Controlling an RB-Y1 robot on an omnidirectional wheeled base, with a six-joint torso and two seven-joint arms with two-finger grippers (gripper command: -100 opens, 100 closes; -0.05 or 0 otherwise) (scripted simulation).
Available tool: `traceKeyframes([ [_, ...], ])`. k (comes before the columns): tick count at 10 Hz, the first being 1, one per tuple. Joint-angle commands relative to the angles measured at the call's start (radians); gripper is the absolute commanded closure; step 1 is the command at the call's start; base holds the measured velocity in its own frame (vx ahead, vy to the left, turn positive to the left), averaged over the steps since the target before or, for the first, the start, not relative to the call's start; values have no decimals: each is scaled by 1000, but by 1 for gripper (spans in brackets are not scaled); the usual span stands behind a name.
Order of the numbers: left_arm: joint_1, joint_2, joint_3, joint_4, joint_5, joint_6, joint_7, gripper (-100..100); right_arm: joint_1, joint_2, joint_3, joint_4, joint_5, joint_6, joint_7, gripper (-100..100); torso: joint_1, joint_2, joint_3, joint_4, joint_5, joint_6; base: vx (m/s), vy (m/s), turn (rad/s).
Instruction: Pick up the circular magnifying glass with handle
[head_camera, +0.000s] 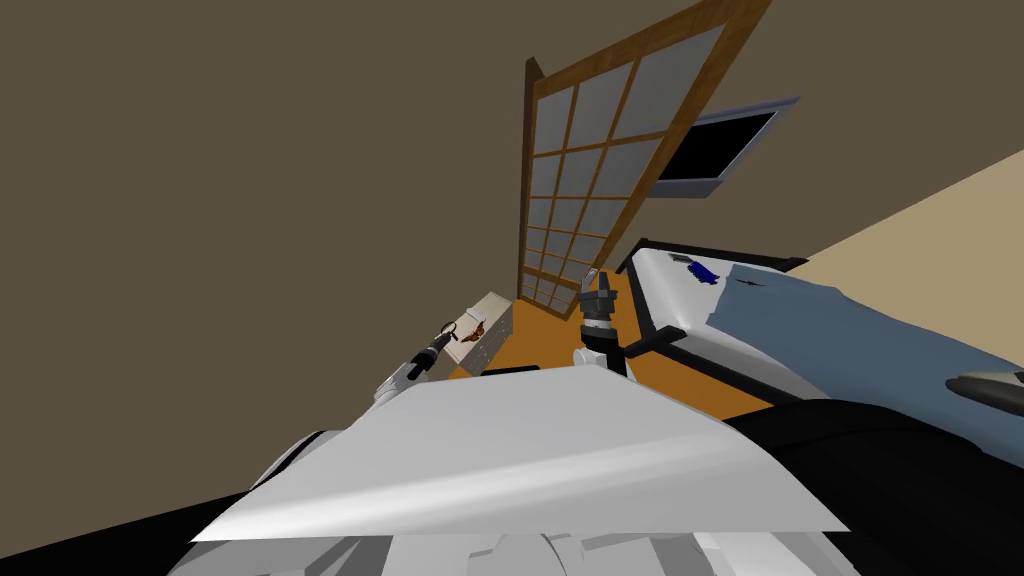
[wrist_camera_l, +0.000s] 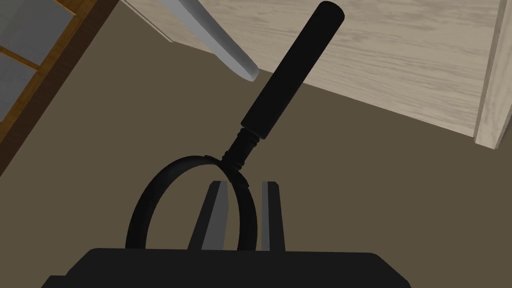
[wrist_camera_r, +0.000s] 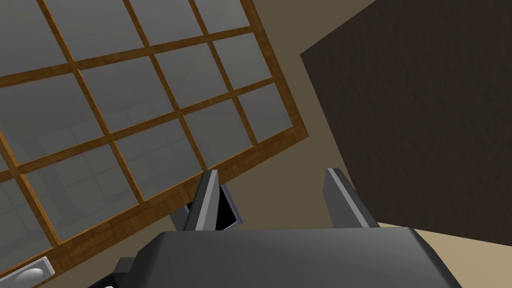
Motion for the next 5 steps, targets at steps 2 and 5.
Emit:
traceKeyframes([
  [2,13,15,19,46,42,-38,-22,100,0,0,0,0,0,0,0,0,0,0,0,0,0,0,-9,24,-131],
  [5,27,47,39,102,97,-80,-33,100,0,0,0,0,0,0,0,0,3,2,1,0,1,0,-48,15,-208],
])
